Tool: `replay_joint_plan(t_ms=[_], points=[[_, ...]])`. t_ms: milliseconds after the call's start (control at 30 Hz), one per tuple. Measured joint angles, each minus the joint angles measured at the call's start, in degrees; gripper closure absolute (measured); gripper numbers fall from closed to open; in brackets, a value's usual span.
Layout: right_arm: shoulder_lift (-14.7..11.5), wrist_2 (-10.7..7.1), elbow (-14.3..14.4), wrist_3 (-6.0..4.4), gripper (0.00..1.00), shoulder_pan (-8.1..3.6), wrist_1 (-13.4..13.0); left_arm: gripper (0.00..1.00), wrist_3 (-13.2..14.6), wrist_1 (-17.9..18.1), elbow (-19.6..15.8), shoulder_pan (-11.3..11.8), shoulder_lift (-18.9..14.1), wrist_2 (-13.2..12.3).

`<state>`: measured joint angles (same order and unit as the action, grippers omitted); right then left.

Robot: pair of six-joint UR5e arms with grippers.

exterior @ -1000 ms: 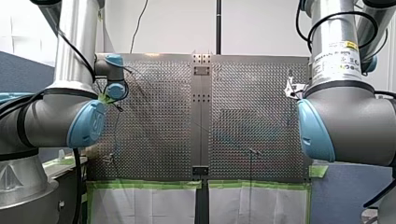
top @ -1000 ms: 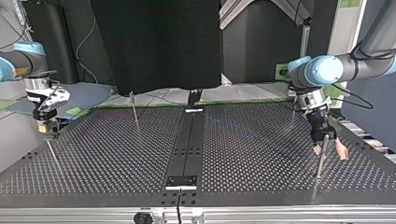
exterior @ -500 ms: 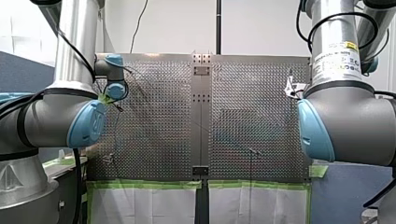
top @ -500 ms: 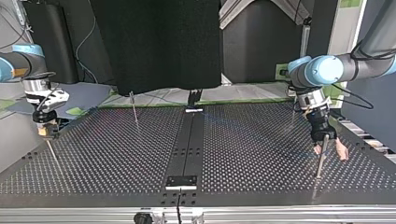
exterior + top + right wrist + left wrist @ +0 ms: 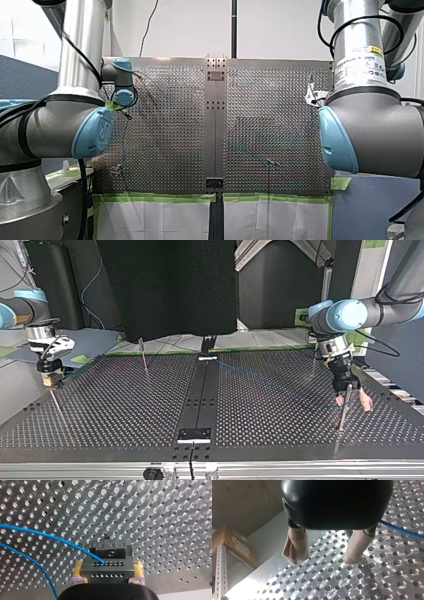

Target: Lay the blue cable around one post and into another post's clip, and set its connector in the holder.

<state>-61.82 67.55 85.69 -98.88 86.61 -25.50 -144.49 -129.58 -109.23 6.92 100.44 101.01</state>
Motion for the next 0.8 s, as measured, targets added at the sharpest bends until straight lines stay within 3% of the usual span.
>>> replay_joint_plan(t_ms=[300, 800], points=[[0.1, -1.95, -0.1, -0.13, 1.0, -0.19, -1.1, 0.0, 0.0, 0.0, 0.0, 0.0, 0.0, 0.0], [0.2, -4.5, -0.4, -0.3, 1.0, -1.52, -0.4, 0.0, 0.1, 0.0, 0.0, 0.0, 0.0, 0.0]])
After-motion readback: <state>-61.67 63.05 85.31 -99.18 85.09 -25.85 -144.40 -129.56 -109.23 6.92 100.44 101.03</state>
